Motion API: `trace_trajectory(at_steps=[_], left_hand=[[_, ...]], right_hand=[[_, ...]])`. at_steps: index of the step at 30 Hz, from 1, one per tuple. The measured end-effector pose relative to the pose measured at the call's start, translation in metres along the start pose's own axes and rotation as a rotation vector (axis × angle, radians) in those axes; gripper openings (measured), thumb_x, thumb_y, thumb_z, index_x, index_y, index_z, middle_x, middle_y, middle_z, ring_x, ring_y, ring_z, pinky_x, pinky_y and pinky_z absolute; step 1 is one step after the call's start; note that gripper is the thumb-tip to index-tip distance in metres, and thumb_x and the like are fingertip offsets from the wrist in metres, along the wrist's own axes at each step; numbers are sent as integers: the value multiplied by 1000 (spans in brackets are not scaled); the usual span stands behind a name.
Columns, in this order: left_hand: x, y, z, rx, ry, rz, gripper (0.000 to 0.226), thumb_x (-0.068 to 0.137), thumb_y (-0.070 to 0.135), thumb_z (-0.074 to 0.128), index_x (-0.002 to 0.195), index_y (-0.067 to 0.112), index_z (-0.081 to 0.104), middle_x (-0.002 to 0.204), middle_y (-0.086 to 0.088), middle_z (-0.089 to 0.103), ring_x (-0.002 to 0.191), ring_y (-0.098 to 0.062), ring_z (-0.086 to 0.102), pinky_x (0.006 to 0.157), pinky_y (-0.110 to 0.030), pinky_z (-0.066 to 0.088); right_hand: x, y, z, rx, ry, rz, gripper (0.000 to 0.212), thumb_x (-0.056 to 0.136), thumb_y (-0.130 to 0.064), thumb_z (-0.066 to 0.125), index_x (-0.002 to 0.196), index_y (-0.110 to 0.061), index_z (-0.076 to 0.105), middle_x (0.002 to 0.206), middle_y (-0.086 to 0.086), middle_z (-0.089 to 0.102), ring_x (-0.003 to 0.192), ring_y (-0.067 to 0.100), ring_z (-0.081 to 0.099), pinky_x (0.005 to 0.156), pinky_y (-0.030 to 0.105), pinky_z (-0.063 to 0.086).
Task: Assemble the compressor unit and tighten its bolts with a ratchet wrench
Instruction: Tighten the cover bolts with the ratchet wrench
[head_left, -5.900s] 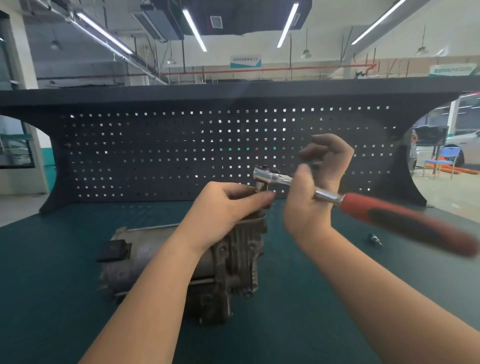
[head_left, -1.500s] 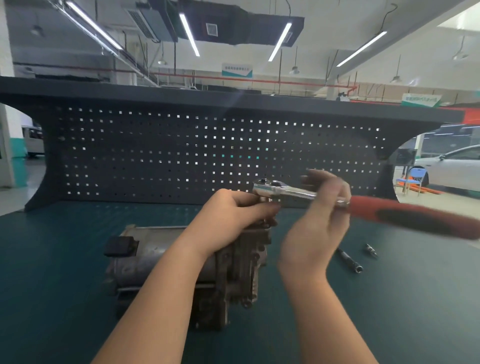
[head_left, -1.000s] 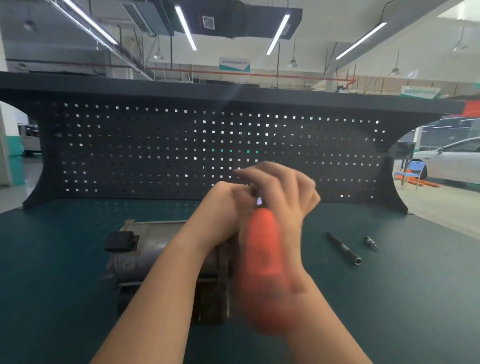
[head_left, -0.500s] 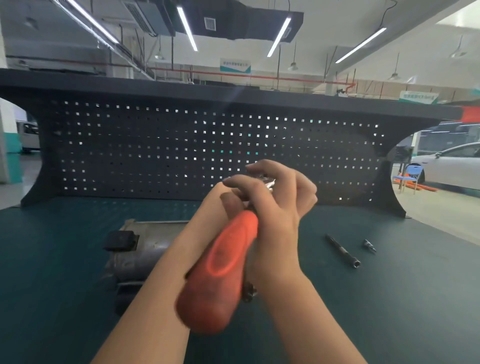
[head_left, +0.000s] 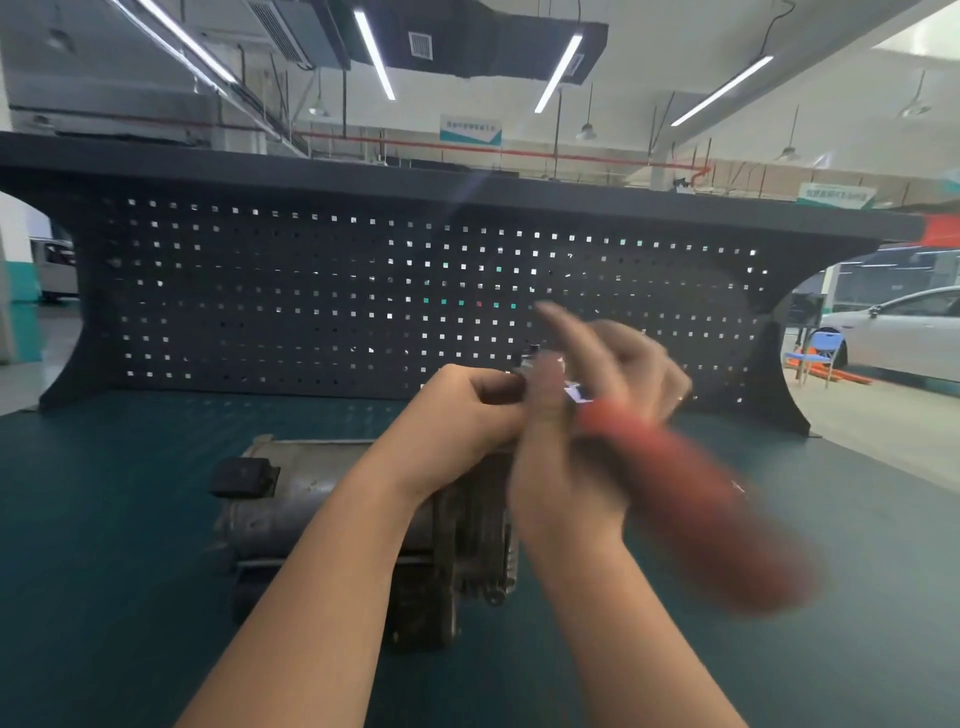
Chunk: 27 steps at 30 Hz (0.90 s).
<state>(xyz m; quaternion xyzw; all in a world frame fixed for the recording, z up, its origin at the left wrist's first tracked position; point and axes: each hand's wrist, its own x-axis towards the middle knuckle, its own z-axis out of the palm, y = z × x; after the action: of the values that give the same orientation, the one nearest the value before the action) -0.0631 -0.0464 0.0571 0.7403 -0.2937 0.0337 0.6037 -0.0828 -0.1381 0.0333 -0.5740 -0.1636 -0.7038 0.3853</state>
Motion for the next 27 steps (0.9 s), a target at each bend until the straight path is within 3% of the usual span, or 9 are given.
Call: trace_trajectory(at_steps=[3,6,8,11,14,17,20,24,27], left_hand=[[3,-6,-5,120,22,-29,12,92,-4,58,99,-11,66,77,-18,60,63,-20,52,54,-23,40],[-1,-2,-1,37,1,29,20,90,6,65,73,8,76,62,-9,67,55,-15,62,52,-18,47],[-2,-3,1,-72,-35,34,11,84,17,73,77,14,79,75,-3,75,68,-10,69,63,-22,56],[4,-8,0,-40,-25,41,12,83,26,75,79,15,79,82,-2,77,72,-9,71,67,-23,58],[3,-6,-1,-54,-33,47,14,82,29,76,84,15,79,84,-2,77,75,-10,71,64,-20,56],[-1,-7,-2,-30,-35,76,6,85,18,73,87,14,77,84,-1,74,76,-11,65,65,-25,52],[1,-12,-1,26,15,49,12,91,11,63,85,12,74,77,-2,67,72,-15,60,63,-27,48],[2,-7,1,-24,11,50,13,88,22,70,77,20,79,72,1,73,67,-7,66,59,-21,51],[5,-8,0,-56,-4,56,8,85,26,73,82,23,80,81,-1,77,75,-7,71,73,-27,60]], right_hand=[[-12,-4,8,-99,-137,-220,36,102,-39,39,111,-22,70,114,-8,51,113,8,32,92,43,35],[-2,6,-3,-26,-17,-74,36,99,-42,39,107,-24,69,107,-9,52,111,7,37,90,46,40],[11,20,-14,174,124,201,29,97,-32,43,102,-17,68,106,-1,56,106,14,50,90,32,43],[21,27,-18,490,215,724,26,97,-24,47,111,-13,67,123,7,59,106,3,57,89,13,43],[15,5,-12,334,214,452,25,97,-21,45,115,-23,61,113,-2,56,107,10,54,93,20,41],[1,-8,-3,55,-64,-19,32,90,-25,49,117,-27,65,107,-7,51,110,24,45,94,47,41],[-10,-13,3,-14,-246,-133,30,93,-34,49,110,-24,71,121,-6,51,117,15,34,97,48,34],[6,3,-10,113,-18,120,27,95,-30,45,102,-19,69,110,-2,57,110,12,44,96,29,38],[18,22,-18,430,161,605,24,97,-20,46,108,-14,67,114,-2,63,103,-2,57,88,13,38]])
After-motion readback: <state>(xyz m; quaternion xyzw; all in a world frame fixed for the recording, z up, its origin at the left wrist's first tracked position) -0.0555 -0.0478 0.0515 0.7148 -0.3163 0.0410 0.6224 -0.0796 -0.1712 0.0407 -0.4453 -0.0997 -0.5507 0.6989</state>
